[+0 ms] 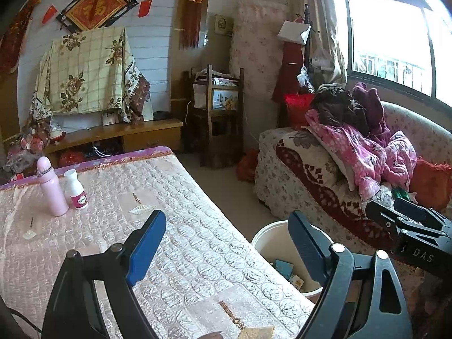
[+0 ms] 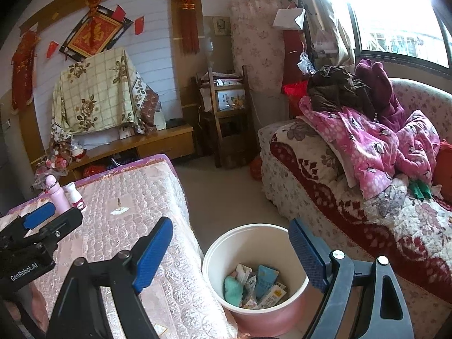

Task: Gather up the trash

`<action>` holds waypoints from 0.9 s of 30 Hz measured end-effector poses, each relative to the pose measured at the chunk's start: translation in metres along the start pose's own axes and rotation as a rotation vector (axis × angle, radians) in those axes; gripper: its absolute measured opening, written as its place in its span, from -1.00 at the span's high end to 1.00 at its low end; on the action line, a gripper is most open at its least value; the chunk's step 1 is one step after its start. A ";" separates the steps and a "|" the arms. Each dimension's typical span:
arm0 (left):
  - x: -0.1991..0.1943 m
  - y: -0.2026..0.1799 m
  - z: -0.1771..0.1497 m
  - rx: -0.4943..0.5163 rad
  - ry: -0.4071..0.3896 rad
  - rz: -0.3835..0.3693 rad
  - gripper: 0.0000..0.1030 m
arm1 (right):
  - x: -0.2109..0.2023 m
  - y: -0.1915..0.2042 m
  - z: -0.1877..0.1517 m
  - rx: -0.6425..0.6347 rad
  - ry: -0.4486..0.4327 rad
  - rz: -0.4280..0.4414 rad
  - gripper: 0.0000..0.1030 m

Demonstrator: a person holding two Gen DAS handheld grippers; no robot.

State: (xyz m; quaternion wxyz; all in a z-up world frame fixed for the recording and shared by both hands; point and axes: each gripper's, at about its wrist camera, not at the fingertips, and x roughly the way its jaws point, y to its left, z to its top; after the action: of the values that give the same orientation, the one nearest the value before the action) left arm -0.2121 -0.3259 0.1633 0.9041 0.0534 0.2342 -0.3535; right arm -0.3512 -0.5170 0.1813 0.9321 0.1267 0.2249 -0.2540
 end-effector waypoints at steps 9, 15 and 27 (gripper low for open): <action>0.002 0.004 -0.002 -0.012 0.009 -0.003 -0.71 | 0.001 0.003 0.000 -0.008 0.004 0.001 -0.68; 0.004 0.007 -0.003 -0.014 0.017 -0.003 -0.71 | 0.004 0.004 -0.002 -0.007 0.015 0.003 -0.68; 0.006 0.010 -0.003 -0.021 0.025 -0.002 -0.71 | 0.008 0.003 -0.003 -0.007 0.021 0.002 -0.68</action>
State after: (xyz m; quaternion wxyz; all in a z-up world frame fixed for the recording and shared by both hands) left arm -0.2029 -0.3212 0.1571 0.9013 0.0481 0.2492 -0.3511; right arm -0.3447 -0.5171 0.1750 0.9304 0.1263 0.2356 -0.2508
